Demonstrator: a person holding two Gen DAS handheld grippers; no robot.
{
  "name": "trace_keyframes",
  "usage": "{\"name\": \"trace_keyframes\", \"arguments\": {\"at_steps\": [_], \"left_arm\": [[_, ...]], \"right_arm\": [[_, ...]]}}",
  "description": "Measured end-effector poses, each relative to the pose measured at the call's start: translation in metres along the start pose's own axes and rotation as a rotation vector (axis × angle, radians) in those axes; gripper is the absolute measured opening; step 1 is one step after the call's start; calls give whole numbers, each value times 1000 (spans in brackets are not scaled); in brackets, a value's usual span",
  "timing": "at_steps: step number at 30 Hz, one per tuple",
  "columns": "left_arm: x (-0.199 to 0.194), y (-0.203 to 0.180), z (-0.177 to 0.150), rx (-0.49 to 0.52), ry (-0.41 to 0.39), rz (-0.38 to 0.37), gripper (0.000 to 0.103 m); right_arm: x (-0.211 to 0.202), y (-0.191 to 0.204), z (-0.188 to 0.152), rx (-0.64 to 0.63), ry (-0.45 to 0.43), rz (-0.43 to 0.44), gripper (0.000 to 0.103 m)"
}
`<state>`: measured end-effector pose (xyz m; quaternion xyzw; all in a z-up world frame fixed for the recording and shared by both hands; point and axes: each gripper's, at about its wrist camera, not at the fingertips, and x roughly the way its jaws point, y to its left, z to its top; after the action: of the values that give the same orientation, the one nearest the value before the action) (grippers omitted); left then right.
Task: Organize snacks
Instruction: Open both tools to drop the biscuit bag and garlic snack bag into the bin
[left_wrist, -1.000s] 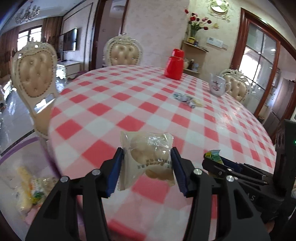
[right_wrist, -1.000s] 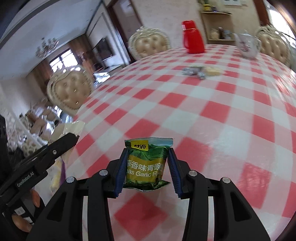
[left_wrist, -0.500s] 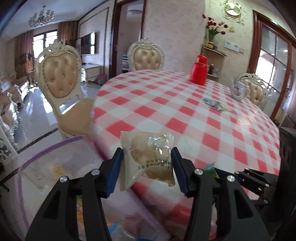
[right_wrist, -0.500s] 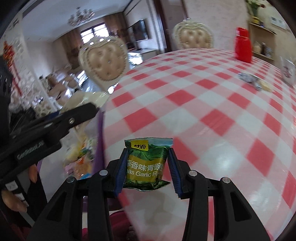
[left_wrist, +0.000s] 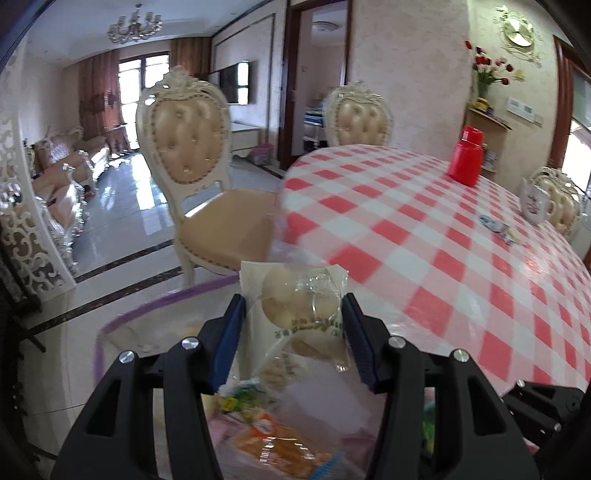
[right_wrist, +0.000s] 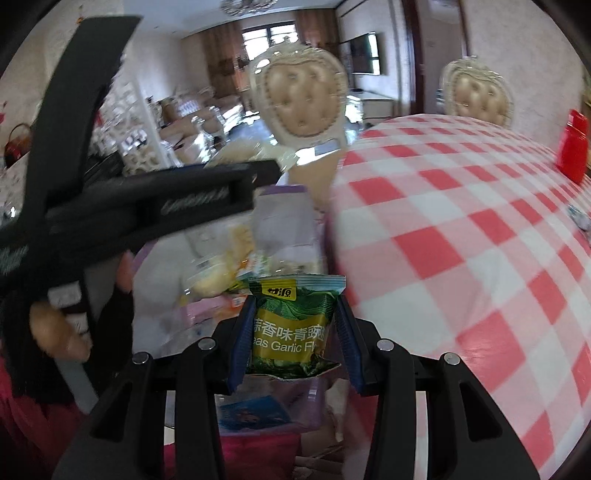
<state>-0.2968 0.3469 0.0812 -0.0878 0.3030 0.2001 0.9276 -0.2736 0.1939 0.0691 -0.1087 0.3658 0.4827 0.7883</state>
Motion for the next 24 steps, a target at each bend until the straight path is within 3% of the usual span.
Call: {"name": "trace_keyframes", "arguments": {"at_steps": [9, 10, 11, 12, 14, 17, 20, 24], "left_arm": [[3, 39, 0, 16, 28, 116, 56], [3, 40, 0, 14, 28, 122, 60], [1, 43, 2, 3, 19, 136, 75], [-2, 45, 3, -12, 3, 152, 83], [-9, 48, 6, -38, -27, 177, 90], [-17, 46, 10, -73, -48, 186, 95], [-22, 32, 16, -98, -66, 149, 95], [-29, -16, 29, -113, -49, -46, 98]], "right_arm": [[17, 28, 2, -59, 27, 129, 43], [19, 30, 3, -61, 29, 151, 44], [19, 31, 3, -65, 32, 170, 45], [18, 33, 4, -71, 26, 176, 50], [11, 30, 6, -76, -10, 166, 61], [-11, 11, 9, -43, -75, 149, 64], [-41, -35, 9, 51, -155, 74, 66], [-81, -110, -6, 197, -233, -68, 72]]}}
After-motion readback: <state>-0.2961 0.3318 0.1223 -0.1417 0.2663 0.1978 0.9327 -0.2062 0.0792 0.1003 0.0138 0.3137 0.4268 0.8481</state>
